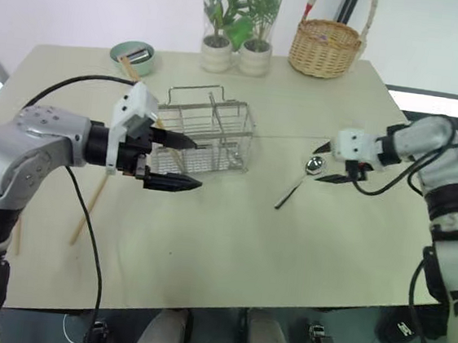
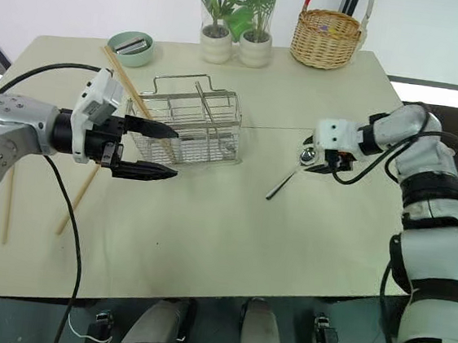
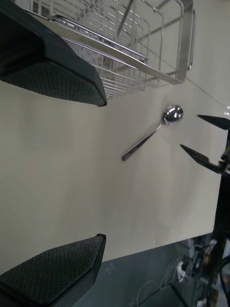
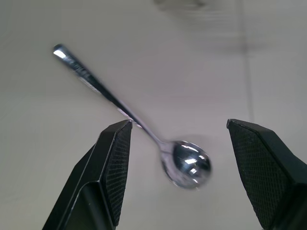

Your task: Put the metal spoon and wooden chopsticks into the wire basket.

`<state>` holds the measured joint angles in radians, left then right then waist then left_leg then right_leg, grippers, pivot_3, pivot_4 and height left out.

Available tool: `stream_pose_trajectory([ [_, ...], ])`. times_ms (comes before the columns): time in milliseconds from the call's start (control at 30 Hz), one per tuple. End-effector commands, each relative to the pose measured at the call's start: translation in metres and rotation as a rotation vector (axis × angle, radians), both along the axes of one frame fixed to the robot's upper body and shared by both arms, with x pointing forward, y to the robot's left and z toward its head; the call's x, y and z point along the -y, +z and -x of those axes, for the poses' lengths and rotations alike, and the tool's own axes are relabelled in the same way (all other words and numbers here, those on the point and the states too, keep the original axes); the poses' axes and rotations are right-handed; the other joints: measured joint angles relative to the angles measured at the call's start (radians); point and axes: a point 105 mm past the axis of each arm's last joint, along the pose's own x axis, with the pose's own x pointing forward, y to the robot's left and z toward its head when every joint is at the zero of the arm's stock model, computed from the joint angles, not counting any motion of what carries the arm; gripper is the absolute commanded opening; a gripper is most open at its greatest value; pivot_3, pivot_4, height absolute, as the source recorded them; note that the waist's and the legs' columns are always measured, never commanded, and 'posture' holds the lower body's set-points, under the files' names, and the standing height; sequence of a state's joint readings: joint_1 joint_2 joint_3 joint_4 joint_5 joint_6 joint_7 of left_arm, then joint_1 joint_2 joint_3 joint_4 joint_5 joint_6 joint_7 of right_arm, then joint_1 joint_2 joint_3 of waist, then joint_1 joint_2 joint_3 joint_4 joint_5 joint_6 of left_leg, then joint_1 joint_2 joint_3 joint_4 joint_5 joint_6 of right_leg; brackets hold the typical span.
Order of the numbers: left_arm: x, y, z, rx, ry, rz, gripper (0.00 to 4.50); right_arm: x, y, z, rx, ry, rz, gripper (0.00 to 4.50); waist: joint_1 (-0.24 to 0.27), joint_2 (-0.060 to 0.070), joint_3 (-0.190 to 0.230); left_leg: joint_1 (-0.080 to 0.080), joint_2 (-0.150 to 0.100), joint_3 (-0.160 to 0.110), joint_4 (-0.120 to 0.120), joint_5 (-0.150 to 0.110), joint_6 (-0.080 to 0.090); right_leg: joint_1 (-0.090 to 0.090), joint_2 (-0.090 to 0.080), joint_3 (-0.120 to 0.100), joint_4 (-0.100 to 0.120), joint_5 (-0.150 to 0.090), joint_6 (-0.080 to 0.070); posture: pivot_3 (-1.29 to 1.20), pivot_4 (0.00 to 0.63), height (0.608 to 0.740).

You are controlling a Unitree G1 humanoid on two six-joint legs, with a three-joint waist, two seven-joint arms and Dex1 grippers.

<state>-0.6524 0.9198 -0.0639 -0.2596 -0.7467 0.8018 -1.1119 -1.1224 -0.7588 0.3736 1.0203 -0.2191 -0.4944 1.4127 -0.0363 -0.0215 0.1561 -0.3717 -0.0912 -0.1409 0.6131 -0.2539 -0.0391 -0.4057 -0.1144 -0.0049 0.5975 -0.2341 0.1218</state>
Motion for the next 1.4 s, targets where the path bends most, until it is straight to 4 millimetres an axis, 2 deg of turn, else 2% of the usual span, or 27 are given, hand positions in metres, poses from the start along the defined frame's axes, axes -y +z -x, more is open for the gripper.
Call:
stream_pose_trajectory([
  [33,0.009,0.002,0.002,-0.006,-0.052,-0.005,4.48,-0.007,0.005,-0.005,0.033,0.1,0.172,3.27,-0.005,0.0,0.0,0.0,0.0,0.0,0.0,0.0,0.0,0.0,0.0,0.0,0.0,0.0,0.0,0.0,0.15,0.7],
  [200,0.012,0.0,0.004,-0.064,-0.082,0.012,4.48,-0.017,-0.004,-0.012,0.078,0.221,0.38,3.27,-0.008,0.0,0.0,0.0,0.0,0.0,0.0,0.0,0.0,-0.001,0.0,0.001,0.001,0.0,0.0,0.0,0.15,0.7],
  [367,0.014,-0.004,0.006,-0.065,-0.09,0.003,4.48,-0.032,-0.011,-0.018,0.121,0.283,0.453,3.27,-0.008,0.0,0.0,0.001,0.0,0.0,0.001,0.001,-0.002,-0.001,0.001,0.002,0.004,0.0,0.0,0.0,0.15,0.7],
  [633,0.012,0.001,0.018,-0.063,-0.071,-0.005,4.48,-0.06,-0.023,-0.023,0.172,0.351,0.457,3.27,-0.009,-0.001,0.0,0.002,0.0,-0.002,0.001,0.003,-0.004,-0.003,0.001,0.004,0.013,0.0,-0.001,0.0,0.15,0.7],
  [967,0.011,0.013,0.019,-0.023,-0.012,0.021,4.48,-0.073,-0.047,-0.012,0.111,0.428,0.425,3.27,-0.011,-0.004,-0.003,0.008,0.0,-0.002,0.0,0.003,-0.005,0.0,0.002,0.005,0.014,0.0,-0.002,0.0,0.15,0.7],
  [1067,0.011,0.017,0.017,-0.016,-0.001,0.033,4.5,-0.071,-0.048,-0.009,0.088,0.425,0.417,2.4,-0.011,-0.005,-0.003,0.012,0.0,-0.001,-0.001,0.002,-0.005,0.003,0.002,0.005,0.014,0.0,-0.002,0.0,0.15,0.7],
  [1200,0.012,0.021,0.014,-0.009,0.004,0.046,4.5,-0.067,-0.049,-0.007,0.064,0.413,0.399,0.42,-0.014,-0.007,-0.003,0.014,0.001,-0.001,-0.001,0.002,-0.004,0.004,0.002,0.006,0.014,0.0,-0.002,0.0,0.15,0.7],
  [1233,0.013,0.021,0.013,-0.007,0.003,0.046,4.5,-0.067,-0.049,-0.006,0.058,0.41,0.394,0.05,-0.015,-0.007,-0.003,0.015,0.001,-0.001,0.0,0.002,-0.004,0.004,0.002,0.006,0.014,0.0,-0.002,0.0,0.15,0.7],
  [1400,0.014,0.024,0.01,0.007,0.001,0.055,4.5,-0.059,-0.052,-0.003,0.031,0.396,0.376,0.05,-0.015,-0.007,-0.003,0.015,0.001,-0.001,-0.001,0.002,-0.005,0.004,0.002,0.006,0.014,-0.001,-0.003,0.0,0.15,0.7],
])
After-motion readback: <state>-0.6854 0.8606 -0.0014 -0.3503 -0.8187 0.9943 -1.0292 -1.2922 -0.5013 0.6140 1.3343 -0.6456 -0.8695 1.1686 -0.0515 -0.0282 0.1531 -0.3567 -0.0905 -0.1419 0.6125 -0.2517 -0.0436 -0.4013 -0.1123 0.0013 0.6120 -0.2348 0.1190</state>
